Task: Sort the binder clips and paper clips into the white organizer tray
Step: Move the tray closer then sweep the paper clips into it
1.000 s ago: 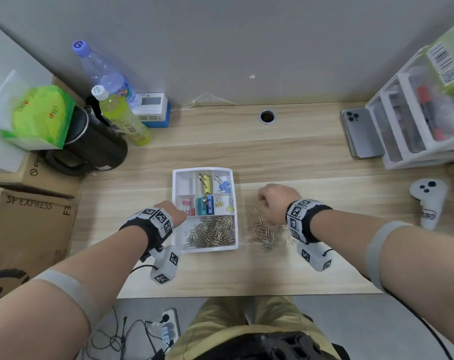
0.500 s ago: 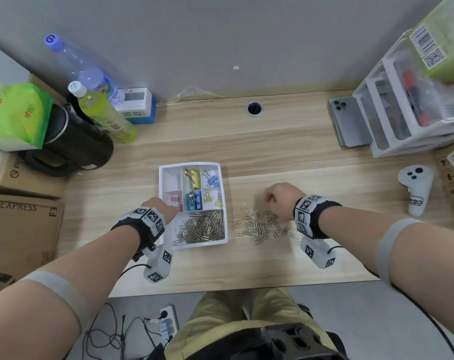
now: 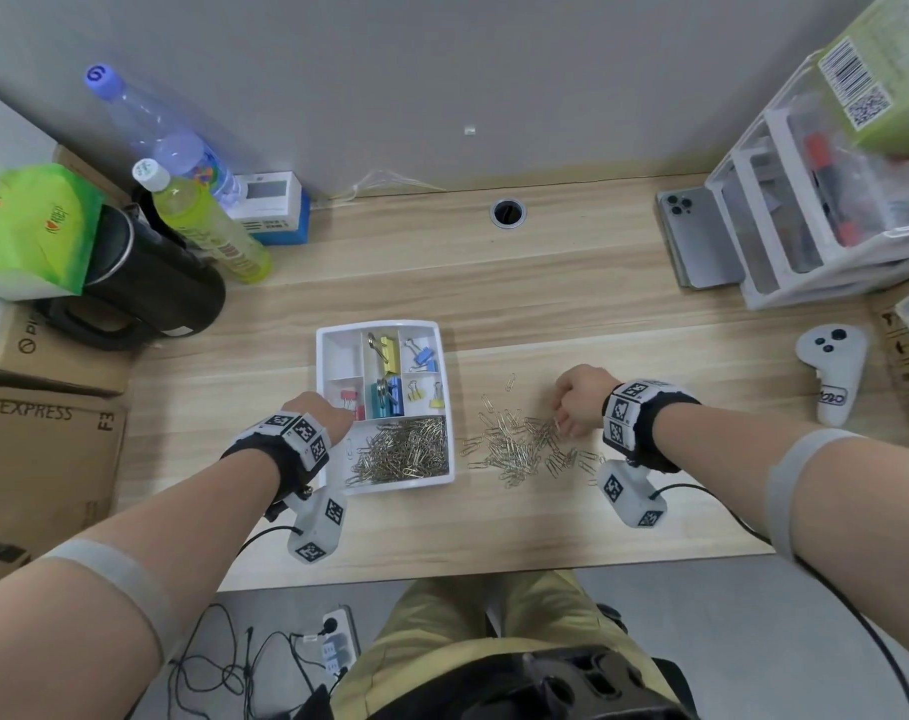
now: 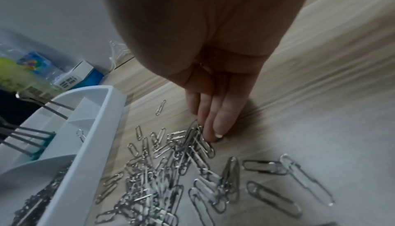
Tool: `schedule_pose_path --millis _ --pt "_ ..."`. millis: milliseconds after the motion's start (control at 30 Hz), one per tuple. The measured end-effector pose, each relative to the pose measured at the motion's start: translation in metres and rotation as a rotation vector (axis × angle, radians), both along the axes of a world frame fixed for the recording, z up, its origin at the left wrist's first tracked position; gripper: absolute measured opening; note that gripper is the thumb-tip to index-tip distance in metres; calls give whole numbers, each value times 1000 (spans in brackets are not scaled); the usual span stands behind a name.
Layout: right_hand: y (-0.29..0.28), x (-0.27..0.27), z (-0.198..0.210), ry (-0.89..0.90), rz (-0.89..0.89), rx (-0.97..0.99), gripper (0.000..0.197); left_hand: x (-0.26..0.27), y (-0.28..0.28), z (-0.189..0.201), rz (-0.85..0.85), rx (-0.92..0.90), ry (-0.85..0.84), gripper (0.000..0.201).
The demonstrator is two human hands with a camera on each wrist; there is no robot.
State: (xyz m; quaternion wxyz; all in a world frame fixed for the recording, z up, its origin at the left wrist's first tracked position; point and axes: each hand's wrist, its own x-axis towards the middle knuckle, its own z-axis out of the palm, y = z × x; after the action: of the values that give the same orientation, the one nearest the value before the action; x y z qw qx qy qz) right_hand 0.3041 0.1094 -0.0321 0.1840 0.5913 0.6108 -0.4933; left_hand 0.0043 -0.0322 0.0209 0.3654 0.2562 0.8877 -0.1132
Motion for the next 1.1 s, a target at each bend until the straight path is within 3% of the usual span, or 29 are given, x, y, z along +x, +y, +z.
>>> schedule_pose_path --millis 167,300,400,700,767,867,1000,1100 --pt "-1 4 12 -40 -4 27 28 0 1 0 -3 -4 0 28" --pt "-4 25 18 -194 164 -266 27 0 0 -1 -2 2 0 27" --pt "-12 37 10 -233 275 -291 21 -1 -1 -2 0 4 2 26" --pt "-22 9 -5 -39 252 -270 11 -2 -1 -4 10 10 5 25" --pt "-23 4 -6 65 218 -310 18 -2 0 -5 11 10 4 25" --pt "-24 -1 -8 185 241 -60 26 -2 -1 -5 14 13 2 25" --pt "-19 -2 -4 295 272 195 17 -3 -1 -5 18 20 -1 24" --pt "-19 2 -5 186 543 364 66 -3 -1 -6 24 26 0 22"
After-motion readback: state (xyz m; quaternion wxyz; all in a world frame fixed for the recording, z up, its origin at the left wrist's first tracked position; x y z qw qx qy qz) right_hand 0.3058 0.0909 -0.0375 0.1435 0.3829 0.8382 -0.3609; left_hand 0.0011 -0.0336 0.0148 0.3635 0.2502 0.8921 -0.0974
